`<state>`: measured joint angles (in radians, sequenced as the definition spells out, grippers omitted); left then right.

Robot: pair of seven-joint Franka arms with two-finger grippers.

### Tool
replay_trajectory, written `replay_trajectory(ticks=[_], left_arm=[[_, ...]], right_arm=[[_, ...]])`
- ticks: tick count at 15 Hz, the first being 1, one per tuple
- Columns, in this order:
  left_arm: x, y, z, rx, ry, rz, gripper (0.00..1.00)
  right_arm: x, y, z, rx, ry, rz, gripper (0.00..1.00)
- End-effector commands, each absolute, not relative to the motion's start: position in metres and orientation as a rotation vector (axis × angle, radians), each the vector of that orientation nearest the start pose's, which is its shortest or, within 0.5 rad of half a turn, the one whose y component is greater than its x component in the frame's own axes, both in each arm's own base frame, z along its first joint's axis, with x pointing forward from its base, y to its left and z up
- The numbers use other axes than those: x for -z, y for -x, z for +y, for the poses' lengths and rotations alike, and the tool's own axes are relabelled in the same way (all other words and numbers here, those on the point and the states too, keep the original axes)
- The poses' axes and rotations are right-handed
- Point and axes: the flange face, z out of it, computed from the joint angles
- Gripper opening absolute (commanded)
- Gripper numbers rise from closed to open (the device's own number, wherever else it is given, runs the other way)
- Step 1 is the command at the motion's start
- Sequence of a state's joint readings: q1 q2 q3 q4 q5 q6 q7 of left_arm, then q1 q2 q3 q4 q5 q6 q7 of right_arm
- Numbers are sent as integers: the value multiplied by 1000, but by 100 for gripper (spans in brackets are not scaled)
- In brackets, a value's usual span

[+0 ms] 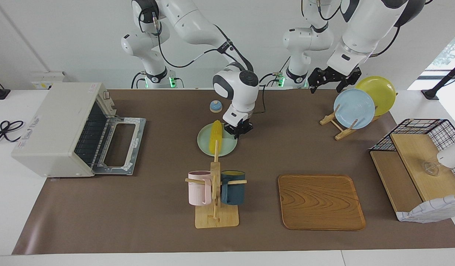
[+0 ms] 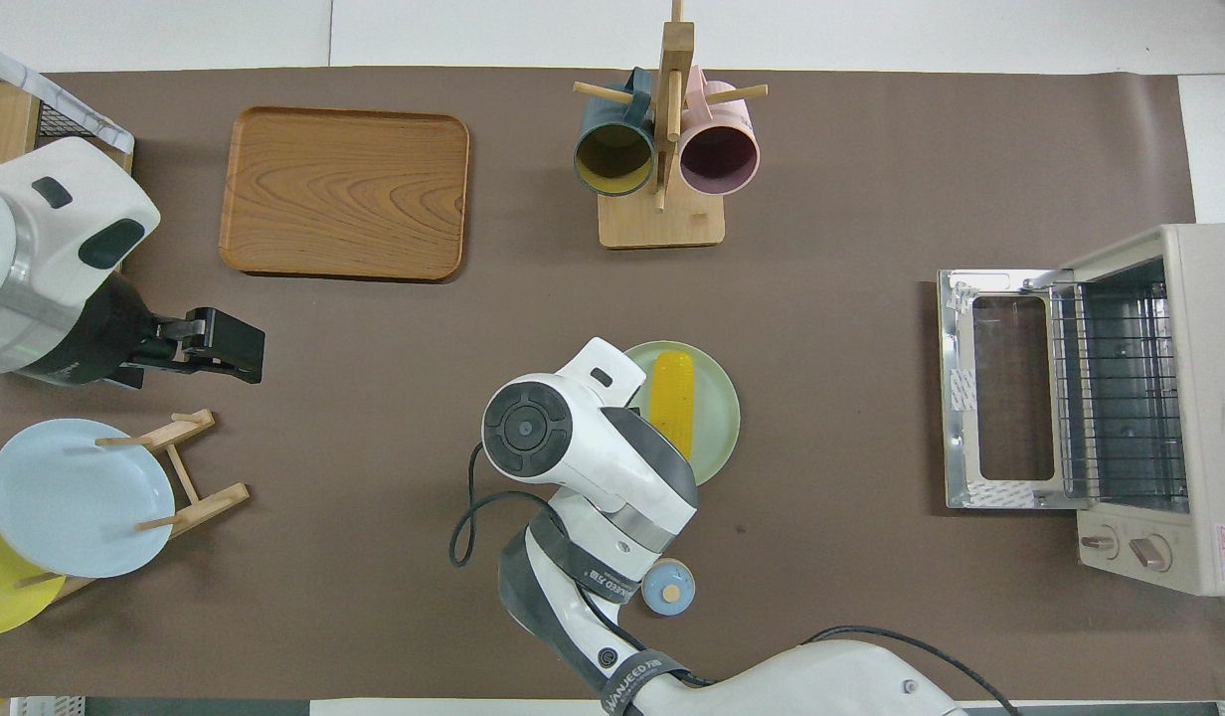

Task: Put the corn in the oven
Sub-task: 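Carry the plate with the corn into the open toaster oven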

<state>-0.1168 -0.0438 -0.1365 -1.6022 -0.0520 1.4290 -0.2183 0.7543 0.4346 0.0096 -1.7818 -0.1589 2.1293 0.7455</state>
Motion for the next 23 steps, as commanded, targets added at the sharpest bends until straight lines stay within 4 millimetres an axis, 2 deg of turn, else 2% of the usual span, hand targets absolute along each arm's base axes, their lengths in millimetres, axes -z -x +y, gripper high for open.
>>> replay_trajectory(ticks=[1,3,6,9,11,12,15,18,19,21,23], left_arm=[[-627,-508,-137,-230,3171,64,100],[-627,-508,-137,-228,3186,58,100],[-627,-509,-137,-227,3188,56,100],[-627,-508,-136,-226,3186,56,100],[-627,-507,-136,-226,3186,56,100],[-628,-507,-136,-223,3186,58,100],[-627,-507,-136,-226,3185,48,100],[-626,-506,-136,-227,3183,62,100],[-627,-506,-136,-227,3183,62,100],[-627,-506,-135,-227,3183,55,100],[-626,-506,-134,-232,3182,43,100]], right_arm=[[-333,-477,429,-23,3398,-200,0],[-351,-485,401,-64,3442,-128,0],[-371,-494,329,-158,3470,25,0],[-394,-481,261,-209,3465,-33,0],[-399,-478,209,-236,3495,-45,0],[-403,-482,180,-251,3498,-35,0],[-403,-500,110,-332,3502,-4,0],[-403,-514,36,-382,3475,-68,0],[-402,-517,23,-361,3465,-87,0],[-388,-514,5,-325,3447,-114,0],[-382,-511,-8,-284,3434,-140,0]])
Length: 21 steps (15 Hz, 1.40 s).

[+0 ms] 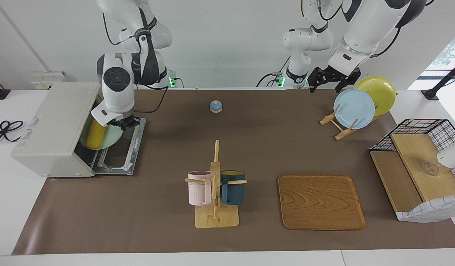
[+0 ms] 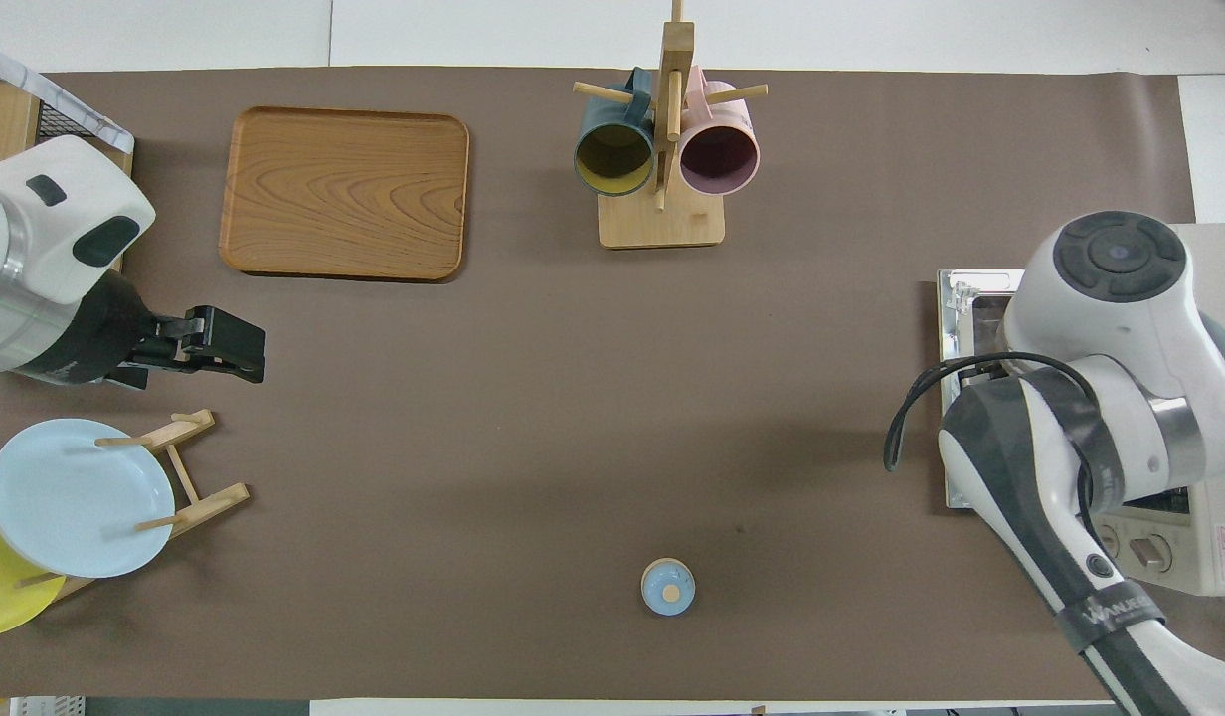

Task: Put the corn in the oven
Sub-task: 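Carry the plate with the corn into the open toaster oven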

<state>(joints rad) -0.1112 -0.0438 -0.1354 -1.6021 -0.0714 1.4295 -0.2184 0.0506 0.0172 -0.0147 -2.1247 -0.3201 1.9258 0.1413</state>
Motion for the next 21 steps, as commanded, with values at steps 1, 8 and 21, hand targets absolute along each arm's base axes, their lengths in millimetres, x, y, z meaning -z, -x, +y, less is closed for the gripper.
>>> replay_trajectory(ticks=[1,8,21], left_arm=[[-626,-506,-134,-234,3182,45,100],[-627,-505,-133,-234,3182,38,100],[-626,-505,-132,-234,3180,38,100]], right_arm=[[-381,-512,-18,-282,3427,-164,0],[-374,-512,-43,-232,3411,-189,0],[-363,-504,-52,-205,3387,-180,23]])
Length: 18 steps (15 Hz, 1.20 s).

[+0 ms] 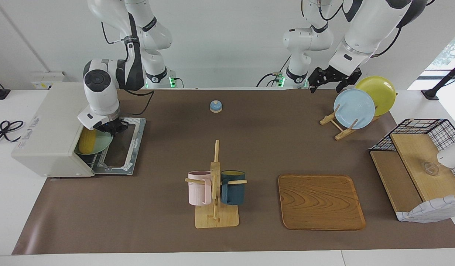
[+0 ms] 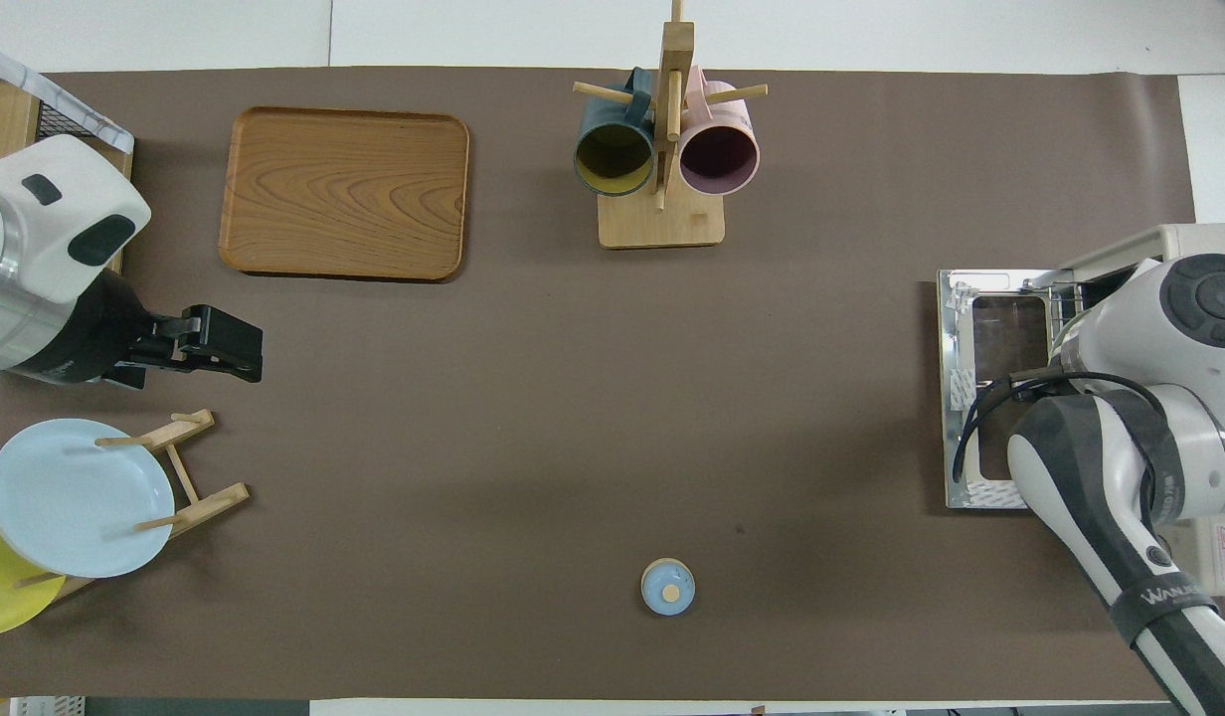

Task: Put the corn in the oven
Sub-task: 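Set the plate down inside the oven and open the right gripper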

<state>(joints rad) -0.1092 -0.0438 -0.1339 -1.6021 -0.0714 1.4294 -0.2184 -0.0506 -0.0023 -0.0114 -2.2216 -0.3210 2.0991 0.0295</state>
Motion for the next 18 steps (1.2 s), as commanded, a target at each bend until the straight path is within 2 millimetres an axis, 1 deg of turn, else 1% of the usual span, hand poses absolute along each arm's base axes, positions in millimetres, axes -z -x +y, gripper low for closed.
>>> replay_trajectory(ticks=[1,3,5,6,8,10,11,12,13,15,16,17,18], left_arm=[[-626,-505,-132,-234,3180,38,100],[-627,-505,-132,-234,3180,38,100],[-627,-505,-132,-234,3180,38,100],[-627,-505,-132,-234,3180,38,100],[-627,-505,-132,-234,3180,38,100],[-626,-505,-132,-236,3180,38,100],[-626,-505,-132,-236,3180,38,100],[-627,-505,-132,-234,3180,38,100],[-627,-505,-132,-234,3180,38,100],[-626,-505,-132,-236,3180,38,100],[-627,-505,-132,-234,3180,38,100],[-627,-505,-132,-234,3180,38,100],[-626,-505,-132,-236,3180,38,100]], right_arm=[[-364,-504,-51,-210,3388,-184,25],[-365,-505,-48,-219,3388,-190,30],[-374,-509,-47,-280,3380,-172,33],[-381,-512,-49,-308,3365,-166,33],[-393,-518,-50,-327,3337,-219,33],[-408,-524,-47,-331,3336,-224,31],[-413,-531,-39,-333,3336,-241,23],[-418,-537,-25,-319,3332,-263,11],[-419,-540,-4,-283,3305,-252,0],[-413,-544,17,-207,3304,-106,0],[-404,-547,33,-196,3306,-98,0],[-393,-551,41,-185,3307,-79,0],[-382,-552,44,-156,3306,-43,0]])
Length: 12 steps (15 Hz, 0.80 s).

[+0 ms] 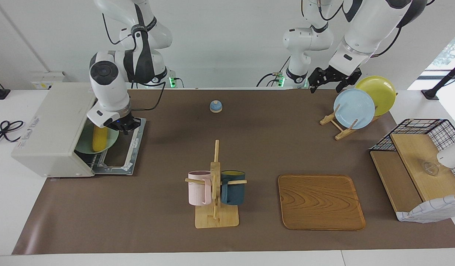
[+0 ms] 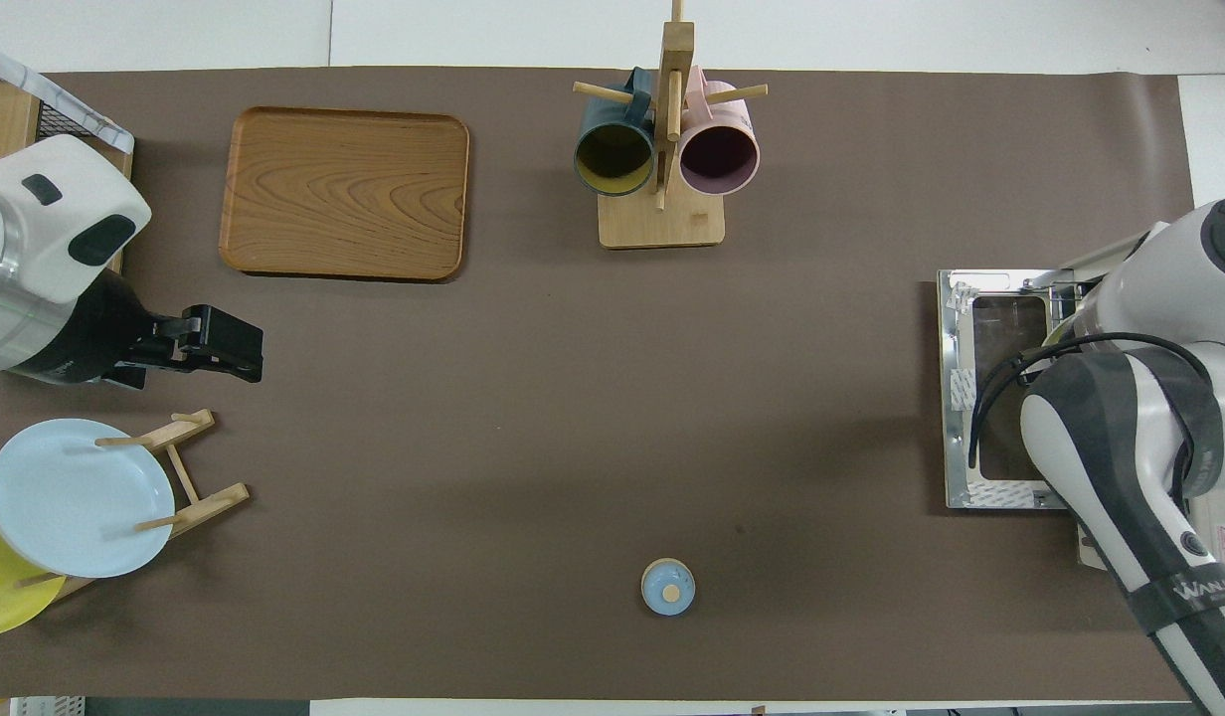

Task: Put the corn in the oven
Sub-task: 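Set the plate down inside the oven and open the right gripper, then pull the right gripper back out of the oven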

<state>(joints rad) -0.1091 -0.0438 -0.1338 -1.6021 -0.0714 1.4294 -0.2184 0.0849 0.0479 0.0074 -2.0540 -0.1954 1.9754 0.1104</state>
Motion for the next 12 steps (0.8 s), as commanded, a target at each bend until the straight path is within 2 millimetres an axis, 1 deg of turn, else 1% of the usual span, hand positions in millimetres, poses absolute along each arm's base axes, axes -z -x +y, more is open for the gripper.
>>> replay_trajectory(ticks=[1,3,4,6,7,10,12], left_arm=[[-627,-505,-132,-234,3180,38,100],[-626,-505,-133,-234,3182,38,100],[-626,-505,-132,-236,3180,38,100],[-626,-505,-132,-236,3180,38,100],[-626,-505,-132,-236,3180,38,100],[-626,-505,-132,-236,3180,38,100],[-626,-505,-132,-236,3180,38,100]], right_arm=[[-366,-549,48,-150,3304,-34,0],[-336,-547,52,-181,3299,-24,0],[-325,-543,52,-207,3301,22,0],[-319,-539,52,-225,3303,34,0],[-313,-532,51,-246,3302,34,0],[-310,-529,49,-244,3302,37,0],[-304,-520,46,-274,3302,40,0]])
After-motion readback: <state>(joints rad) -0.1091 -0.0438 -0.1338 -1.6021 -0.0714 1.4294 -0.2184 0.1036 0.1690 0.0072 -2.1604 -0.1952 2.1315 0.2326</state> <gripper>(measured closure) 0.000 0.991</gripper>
